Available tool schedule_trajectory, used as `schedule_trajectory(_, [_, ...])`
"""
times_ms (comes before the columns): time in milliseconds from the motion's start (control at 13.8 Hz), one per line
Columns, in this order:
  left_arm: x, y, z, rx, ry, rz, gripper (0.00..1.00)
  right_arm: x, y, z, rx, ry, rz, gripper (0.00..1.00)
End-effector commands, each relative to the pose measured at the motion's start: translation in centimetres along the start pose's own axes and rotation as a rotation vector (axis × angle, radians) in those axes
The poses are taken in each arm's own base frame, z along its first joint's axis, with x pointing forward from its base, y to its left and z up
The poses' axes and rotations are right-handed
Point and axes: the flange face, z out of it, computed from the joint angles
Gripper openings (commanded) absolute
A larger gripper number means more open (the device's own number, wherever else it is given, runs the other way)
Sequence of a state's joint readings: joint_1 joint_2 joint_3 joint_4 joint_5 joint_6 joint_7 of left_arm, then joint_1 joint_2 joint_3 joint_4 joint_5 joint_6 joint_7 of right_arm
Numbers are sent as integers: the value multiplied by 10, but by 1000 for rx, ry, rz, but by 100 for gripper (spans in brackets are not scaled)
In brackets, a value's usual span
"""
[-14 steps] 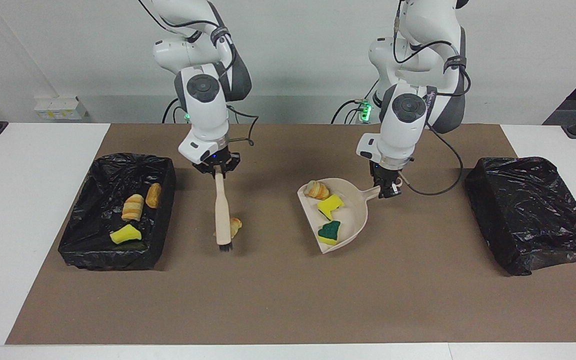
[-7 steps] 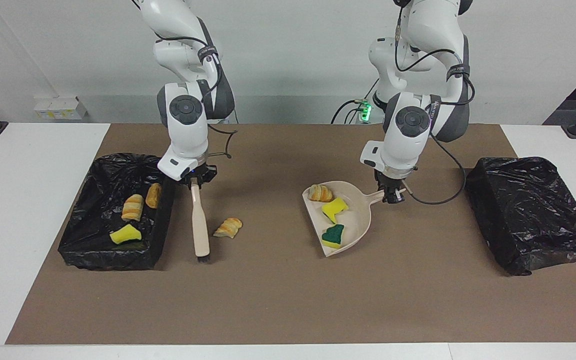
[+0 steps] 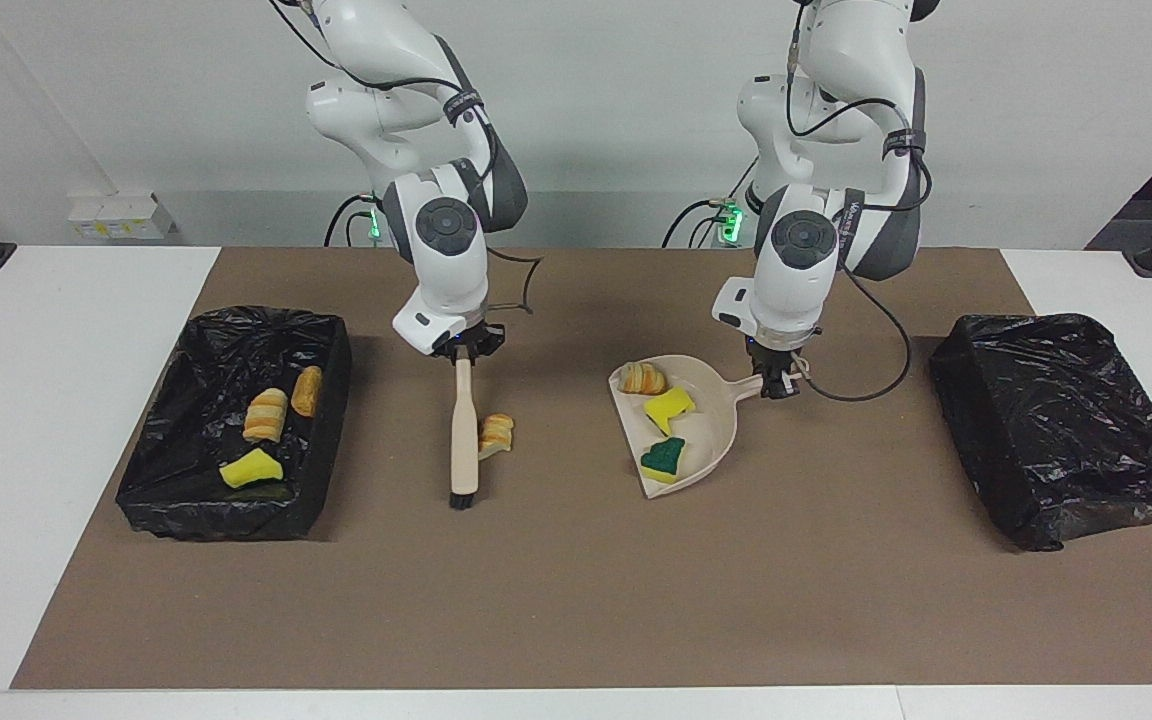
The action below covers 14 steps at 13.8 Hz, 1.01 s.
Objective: Sweep and dump trash in bin
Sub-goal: 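Sweep the remaining bread pieces into the dustpan with the right gripper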
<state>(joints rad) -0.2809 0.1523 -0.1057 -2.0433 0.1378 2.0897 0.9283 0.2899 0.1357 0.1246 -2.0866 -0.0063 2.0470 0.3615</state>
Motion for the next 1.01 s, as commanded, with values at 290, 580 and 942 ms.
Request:
schedule_trajectory(290, [10, 43, -3, 46, -2, -23, 0, -32, -120, 0, 173, 6, 63, 0])
schedule_trajectory(580, [16, 59, 4, 44, -6, -22, 0, -62, -167, -11, 252, -2, 118, 0])
schedule_trajectory(942, [8, 39, 17, 91, 53, -1, 0, -94, -195, -18, 243, -15, 182, 0])
